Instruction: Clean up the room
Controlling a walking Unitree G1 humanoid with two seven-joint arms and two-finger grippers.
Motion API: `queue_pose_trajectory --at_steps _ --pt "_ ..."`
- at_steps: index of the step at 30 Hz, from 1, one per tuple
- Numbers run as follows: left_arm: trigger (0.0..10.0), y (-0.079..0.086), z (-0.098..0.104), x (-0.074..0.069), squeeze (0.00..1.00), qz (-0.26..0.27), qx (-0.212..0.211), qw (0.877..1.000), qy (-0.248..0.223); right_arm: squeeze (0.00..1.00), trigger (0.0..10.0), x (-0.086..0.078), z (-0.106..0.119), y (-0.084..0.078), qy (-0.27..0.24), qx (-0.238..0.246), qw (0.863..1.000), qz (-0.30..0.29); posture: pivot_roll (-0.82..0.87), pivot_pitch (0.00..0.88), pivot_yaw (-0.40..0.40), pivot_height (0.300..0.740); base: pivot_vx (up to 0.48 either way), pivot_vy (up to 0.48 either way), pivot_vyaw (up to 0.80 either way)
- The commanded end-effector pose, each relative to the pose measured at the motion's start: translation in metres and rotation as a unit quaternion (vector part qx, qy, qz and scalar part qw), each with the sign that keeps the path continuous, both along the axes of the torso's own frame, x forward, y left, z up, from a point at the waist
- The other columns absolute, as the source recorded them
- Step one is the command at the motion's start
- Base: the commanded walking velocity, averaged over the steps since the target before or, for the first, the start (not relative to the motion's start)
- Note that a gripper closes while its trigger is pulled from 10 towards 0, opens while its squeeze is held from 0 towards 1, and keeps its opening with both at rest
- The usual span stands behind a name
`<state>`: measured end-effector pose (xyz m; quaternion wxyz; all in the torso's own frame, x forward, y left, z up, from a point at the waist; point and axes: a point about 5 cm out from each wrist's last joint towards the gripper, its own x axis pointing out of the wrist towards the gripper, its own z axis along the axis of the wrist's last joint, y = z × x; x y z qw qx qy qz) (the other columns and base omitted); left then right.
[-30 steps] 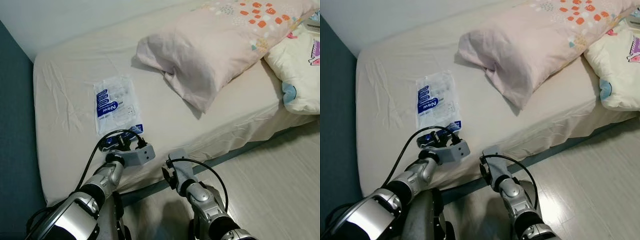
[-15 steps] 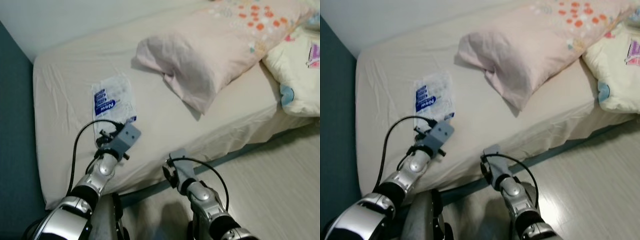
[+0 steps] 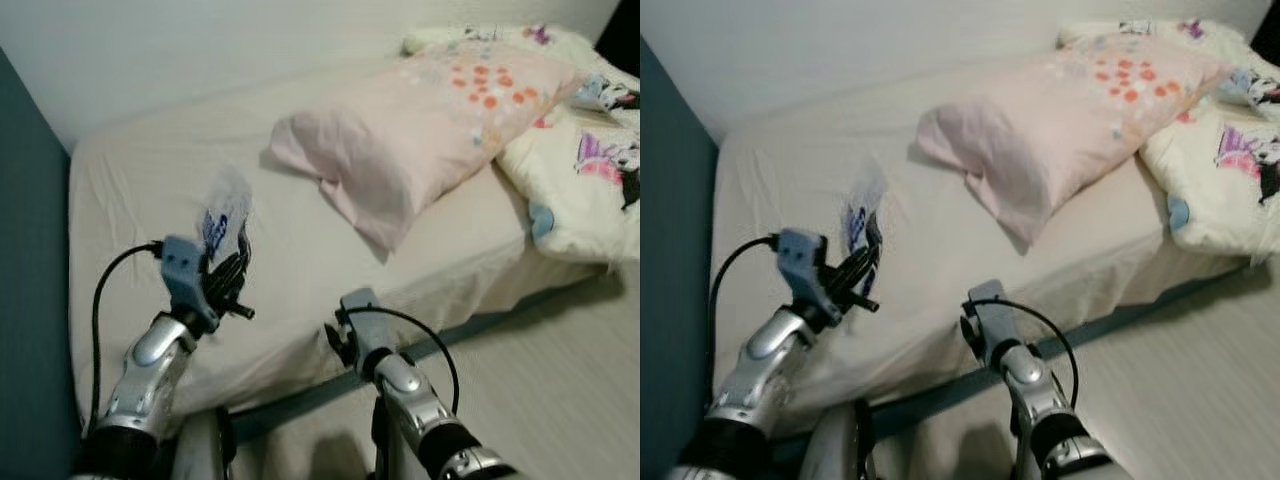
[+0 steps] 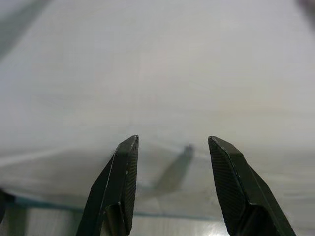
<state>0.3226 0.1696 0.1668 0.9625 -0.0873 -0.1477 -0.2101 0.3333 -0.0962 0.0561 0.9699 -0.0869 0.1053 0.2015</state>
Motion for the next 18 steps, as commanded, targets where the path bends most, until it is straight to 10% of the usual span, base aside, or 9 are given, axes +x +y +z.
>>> queue_pose_trajectory --at_steps 1,4,18 --pt "0.0 0.008 0.003 -0.001 0.0 0.012 -0.026 1.0 -0.001 0.0 10.0 -0.002 -0.003 0.001 0.005 0.01 1.0 -0.002 0.04 0.121 -0.009 0.571 0.0 0.0 0.0" --pt "0.0 0.023 0.006 0.001 0.0 0.076 -0.054 0.996 -0.008 0.0 10.0 0.002 0.007 0.001 -0.019 0.034 0.999 -0.002 0.04 0.096 -0.016 0.571 0.0 0.0 0.0" --pt "0.0 0.012 -0.021 -0.017 0.0 0.062 0.002 0.997 0.052 0.0 10.0 -0.005 0.031 0.023 -0.058 0.146 0.979 0.134 0.04 0.064 -0.023 0.571 0.0 0.0 0.0"
